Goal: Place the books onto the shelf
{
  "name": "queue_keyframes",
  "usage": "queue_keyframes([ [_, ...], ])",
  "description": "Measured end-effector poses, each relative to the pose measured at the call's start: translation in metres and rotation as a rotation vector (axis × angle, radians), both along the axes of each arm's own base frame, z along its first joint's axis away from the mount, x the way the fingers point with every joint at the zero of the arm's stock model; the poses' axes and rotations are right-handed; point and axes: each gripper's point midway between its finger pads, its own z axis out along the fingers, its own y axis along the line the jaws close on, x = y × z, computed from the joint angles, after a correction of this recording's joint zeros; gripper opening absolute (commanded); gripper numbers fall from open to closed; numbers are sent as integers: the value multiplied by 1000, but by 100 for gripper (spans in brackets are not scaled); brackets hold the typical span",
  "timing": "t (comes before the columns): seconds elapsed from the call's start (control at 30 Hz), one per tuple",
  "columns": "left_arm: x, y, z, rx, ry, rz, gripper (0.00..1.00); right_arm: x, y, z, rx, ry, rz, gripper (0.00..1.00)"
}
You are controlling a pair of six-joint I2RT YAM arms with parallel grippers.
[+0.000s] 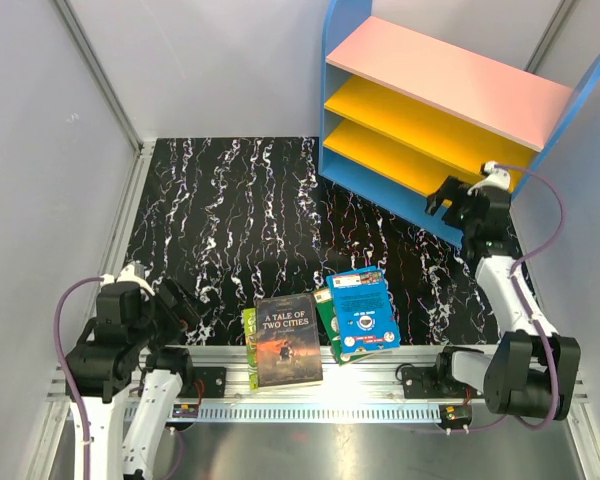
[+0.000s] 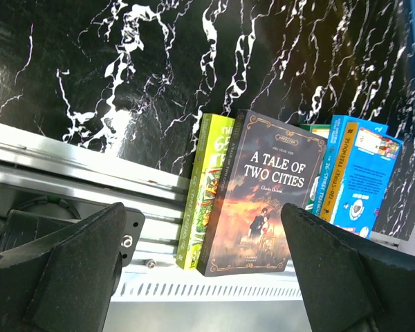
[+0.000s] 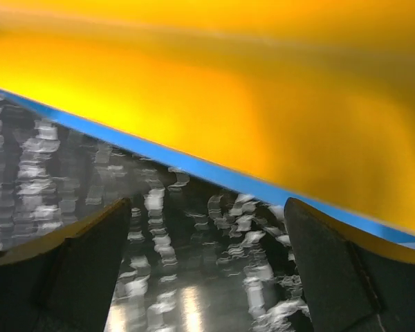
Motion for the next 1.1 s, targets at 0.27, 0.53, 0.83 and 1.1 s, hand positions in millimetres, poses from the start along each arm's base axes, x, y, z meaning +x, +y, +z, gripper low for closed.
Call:
queue_keyframes([
  [0.27,8,-7,-11,-18,23,-41,99,-92,128,38,337,205,250,100],
  [0.53,23,-11,-8,-31,37,-60,99,-201,160,57,597,302,346,100],
  [0.83,56,-32,-13,-46,102,-158,99,-234,163,-29,721,666,175,100],
  [1.1,68,-137,26,190,127,-507,99,-224,147,-9,652,595,113,100],
])
